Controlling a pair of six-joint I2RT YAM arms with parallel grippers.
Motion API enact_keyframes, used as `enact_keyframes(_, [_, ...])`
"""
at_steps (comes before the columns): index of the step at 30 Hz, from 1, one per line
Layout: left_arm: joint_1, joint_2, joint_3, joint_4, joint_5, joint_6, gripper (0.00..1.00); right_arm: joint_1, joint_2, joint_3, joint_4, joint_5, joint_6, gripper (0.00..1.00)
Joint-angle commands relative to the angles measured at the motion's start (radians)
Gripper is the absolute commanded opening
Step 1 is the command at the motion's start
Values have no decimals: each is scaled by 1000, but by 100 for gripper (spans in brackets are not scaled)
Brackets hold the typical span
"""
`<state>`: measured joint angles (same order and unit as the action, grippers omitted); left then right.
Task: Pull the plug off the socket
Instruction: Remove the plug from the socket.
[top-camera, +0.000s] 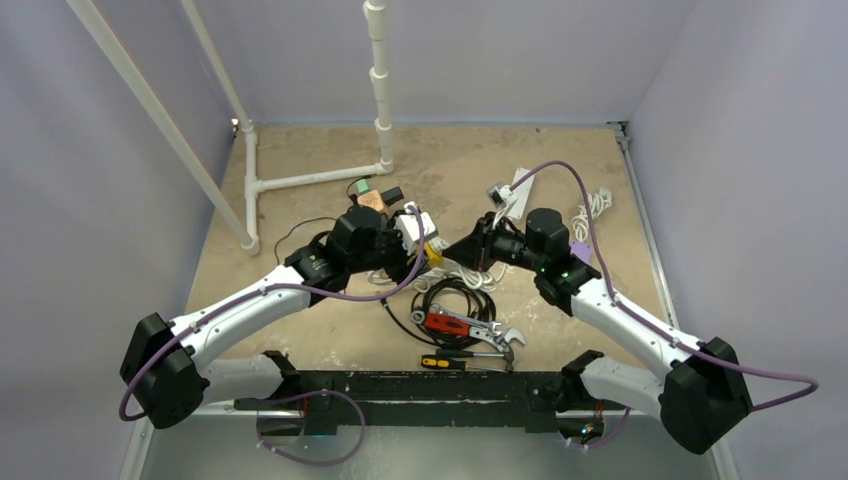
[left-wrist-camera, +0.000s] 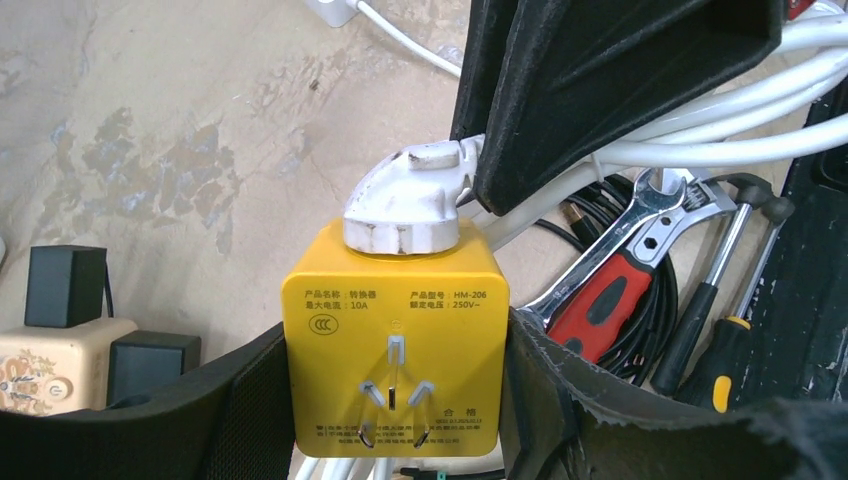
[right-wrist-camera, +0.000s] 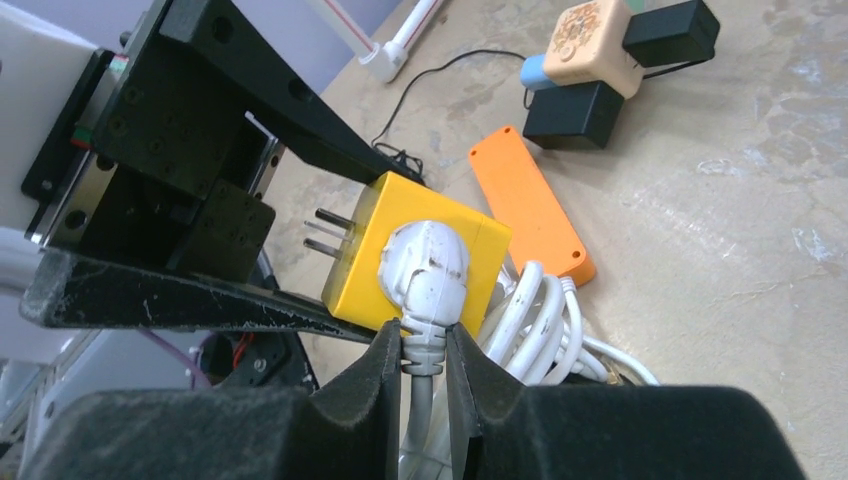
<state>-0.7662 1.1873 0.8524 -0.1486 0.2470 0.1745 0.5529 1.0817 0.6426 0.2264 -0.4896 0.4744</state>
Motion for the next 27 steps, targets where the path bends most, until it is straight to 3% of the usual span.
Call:
enact_keyframes(1, [13,-2,7,-26,67,28,0,-64,-12,-5,119,-113,-84,0])
enact_keyframes(8, [17,33,22,-34,-99,-7,0,-63,-3,-16,155,-106,-61,0])
enact_keyframes(13, [36,69,46,-51,-158,-38,0,1,-34,-31,162,24,0,0])
enact_keyframes(20, [90,76,51,-42,-137,-77,0,136,-75,-52,202,216,100,0])
enact_keyframes(27, [91,60,40,-34,-88,-58,0,148,-53,-37,189,193,97,0])
